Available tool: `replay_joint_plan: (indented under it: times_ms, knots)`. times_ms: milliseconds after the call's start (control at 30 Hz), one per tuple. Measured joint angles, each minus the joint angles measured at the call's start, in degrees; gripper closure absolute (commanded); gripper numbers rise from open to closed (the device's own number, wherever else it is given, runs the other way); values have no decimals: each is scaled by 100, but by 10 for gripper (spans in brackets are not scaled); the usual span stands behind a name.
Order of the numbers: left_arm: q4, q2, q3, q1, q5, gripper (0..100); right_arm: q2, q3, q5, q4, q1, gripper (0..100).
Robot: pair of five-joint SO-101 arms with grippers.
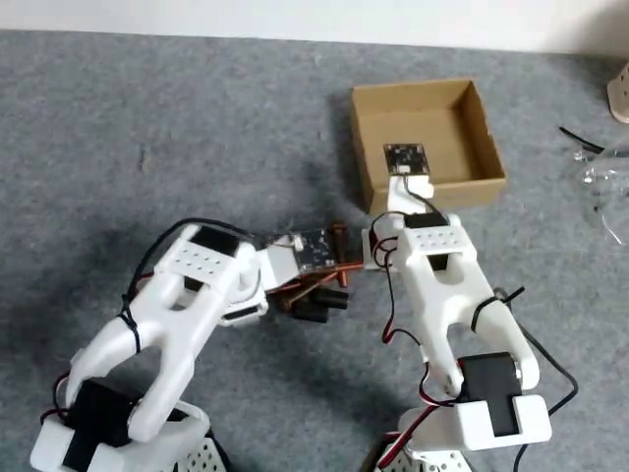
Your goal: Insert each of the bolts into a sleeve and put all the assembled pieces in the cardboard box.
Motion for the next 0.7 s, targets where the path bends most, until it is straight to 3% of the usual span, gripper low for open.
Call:
replay_joint_plan:
  times_ms: [300, 500, 700]
  knots:
    - [-659, 958, -246, -26, -9, 853, 0, 18, 0, 0, 0, 995]
    - [18, 2040, -1275, -123, -18, 858, 0, 18, 0, 0, 0, 995]
    - [114, 2233, -1380, -114, -9, 995, 0, 18, 0, 0, 0, 995]
